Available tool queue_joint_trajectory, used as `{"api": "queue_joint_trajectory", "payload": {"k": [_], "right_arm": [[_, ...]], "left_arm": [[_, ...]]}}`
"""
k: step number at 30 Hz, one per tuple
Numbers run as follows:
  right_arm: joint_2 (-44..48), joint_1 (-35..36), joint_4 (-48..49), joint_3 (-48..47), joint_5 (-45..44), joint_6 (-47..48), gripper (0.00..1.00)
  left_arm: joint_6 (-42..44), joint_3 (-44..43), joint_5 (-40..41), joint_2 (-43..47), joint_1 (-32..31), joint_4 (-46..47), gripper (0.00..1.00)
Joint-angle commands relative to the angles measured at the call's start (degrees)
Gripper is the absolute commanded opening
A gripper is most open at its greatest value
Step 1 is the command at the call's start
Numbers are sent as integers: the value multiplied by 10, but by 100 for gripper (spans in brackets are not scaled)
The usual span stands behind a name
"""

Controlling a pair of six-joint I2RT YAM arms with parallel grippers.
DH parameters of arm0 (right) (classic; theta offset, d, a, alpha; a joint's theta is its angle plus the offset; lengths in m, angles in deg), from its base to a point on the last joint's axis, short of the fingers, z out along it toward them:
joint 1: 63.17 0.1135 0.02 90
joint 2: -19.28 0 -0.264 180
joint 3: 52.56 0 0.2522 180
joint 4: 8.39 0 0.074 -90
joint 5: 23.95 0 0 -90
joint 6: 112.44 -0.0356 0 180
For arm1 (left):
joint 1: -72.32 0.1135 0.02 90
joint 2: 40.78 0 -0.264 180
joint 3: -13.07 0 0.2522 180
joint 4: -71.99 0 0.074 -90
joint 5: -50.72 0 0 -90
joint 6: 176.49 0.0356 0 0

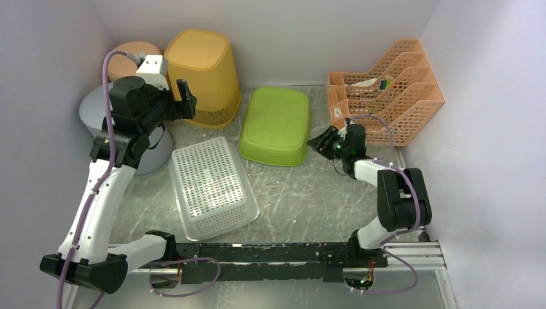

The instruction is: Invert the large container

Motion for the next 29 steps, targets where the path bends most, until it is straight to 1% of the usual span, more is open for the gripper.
{"api": "queue_joint_trajectory", "payload": {"k": [1, 2, 4, 5, 6, 8, 9, 11, 12, 13, 15, 19, 24, 29], "right_arm": [[2, -2, -159, -27, -81, 102, 49], [2, -2, -177, -34, -95, 110, 54], [8, 3, -213, -48, -129, 138, 68], [14, 8, -235, -57, -152, 154, 72], [25, 16, -251, -64, -184, 167, 75], [58, 36, -283, -80, -236, 196, 77], [76, 42, -294, -88, -252, 205, 77], [104, 48, -311, -106, -267, 227, 82], [120, 51, -317, -118, -275, 237, 98], [128, 53, -329, -129, -287, 244, 100], [136, 64, -350, -153, -307, 258, 100], [146, 94, -363, -182, -349, 274, 100], [162, 116, -346, -189, -359, 287, 100], [179, 126, -335, -186, -369, 300, 100]], "left_arm": [[-8, 9, -13, 2, -3, 28, 100], [-8, 10, -14, 2, -3, 29, 100], [-8, 14, -16, 0, -3, 32, 100], [-9, 18, -18, -1, -3, 34, 100], [-10, 21, -19, -1, -3, 38, 100], [-11, 29, -21, -2, -3, 45, 100], [-12, 34, -21, -3, -2, 48, 100], [-12, 42, -22, -5, -3, 54, 99], [-12, 46, -24, -6, -3, 56, 99], [-13, 50, -25, -6, -2, 58, 99], [-11, 58, -28, -8, -3, 61, 100], [-3, 75, -23, -5, -3, 68, 100], [-6, 97, -34, -7, -3, 90, 100], [-4, 100, -30, -10, -3, 95, 100]]}}
